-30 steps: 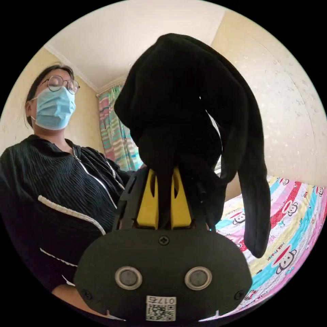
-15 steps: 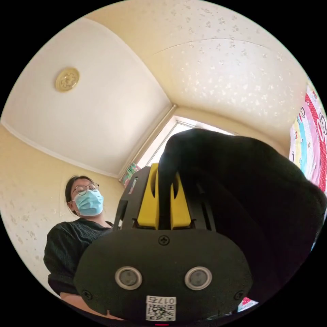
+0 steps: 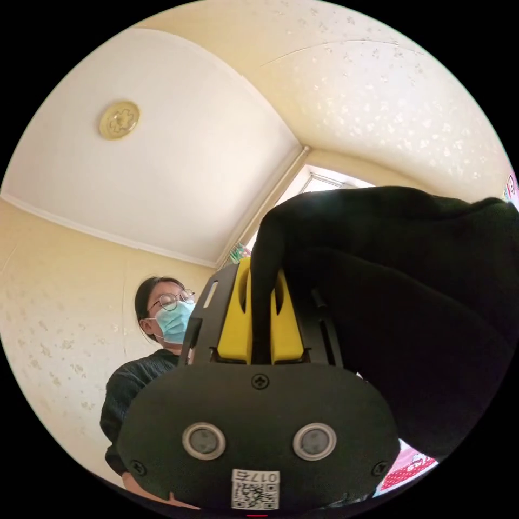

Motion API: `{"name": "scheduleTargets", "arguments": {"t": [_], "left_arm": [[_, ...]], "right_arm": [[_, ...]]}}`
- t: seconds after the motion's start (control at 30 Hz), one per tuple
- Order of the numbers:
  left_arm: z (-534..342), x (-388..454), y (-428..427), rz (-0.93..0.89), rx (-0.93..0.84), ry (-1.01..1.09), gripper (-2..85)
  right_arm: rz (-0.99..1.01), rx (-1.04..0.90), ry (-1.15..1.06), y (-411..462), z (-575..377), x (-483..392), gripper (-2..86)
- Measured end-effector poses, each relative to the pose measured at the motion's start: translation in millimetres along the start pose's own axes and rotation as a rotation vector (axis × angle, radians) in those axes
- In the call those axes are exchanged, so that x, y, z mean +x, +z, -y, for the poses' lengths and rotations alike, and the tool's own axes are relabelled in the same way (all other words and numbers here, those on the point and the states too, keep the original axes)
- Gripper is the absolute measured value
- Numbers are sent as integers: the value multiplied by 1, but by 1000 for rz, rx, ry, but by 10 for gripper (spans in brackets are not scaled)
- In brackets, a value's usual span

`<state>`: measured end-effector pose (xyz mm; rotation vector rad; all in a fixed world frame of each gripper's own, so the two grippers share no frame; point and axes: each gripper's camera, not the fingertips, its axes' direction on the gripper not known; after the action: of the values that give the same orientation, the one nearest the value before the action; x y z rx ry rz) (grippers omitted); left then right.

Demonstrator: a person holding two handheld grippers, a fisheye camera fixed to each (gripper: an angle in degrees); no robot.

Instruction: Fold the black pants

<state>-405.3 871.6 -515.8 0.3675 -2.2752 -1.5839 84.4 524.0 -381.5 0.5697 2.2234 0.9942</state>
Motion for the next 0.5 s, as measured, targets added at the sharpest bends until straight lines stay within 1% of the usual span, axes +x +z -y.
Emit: {"name": "scheduleTargets", "arguments": {"t": [0.1,0.17,0.23,0.27,0.3,0.37,0.43,0.47,0.5], "left_arm": [[17,12,4,-28,54,46,104],[22,21,2,-54,90,82,91],[28,34,5,-110,24,160,83],[31,42,7,-131,-41,201,85],[33,49,8,-89,-68,217,91],[32,57,5,-20,-24,225,99],[33,63,9,-34,-10,236,104],[34,70,16,-39,-33,262,107],[35,78,20,-8,-46,290,111]], "right_arm": [[82,99,81,-13,-5,8,46],[99,131,94,-23,-6,7,45],[99,138,93,-28,-8,0,46],[100,136,88,-28,-8,-2,46],[105,126,71,-27,-9,-6,47],[122,116,63,-26,-8,-9,49],[148,144,79,-24,-8,-11,51],[155,147,82,-23,-8,-11,52],[162,143,83,-21,-8,-13,54]]}}
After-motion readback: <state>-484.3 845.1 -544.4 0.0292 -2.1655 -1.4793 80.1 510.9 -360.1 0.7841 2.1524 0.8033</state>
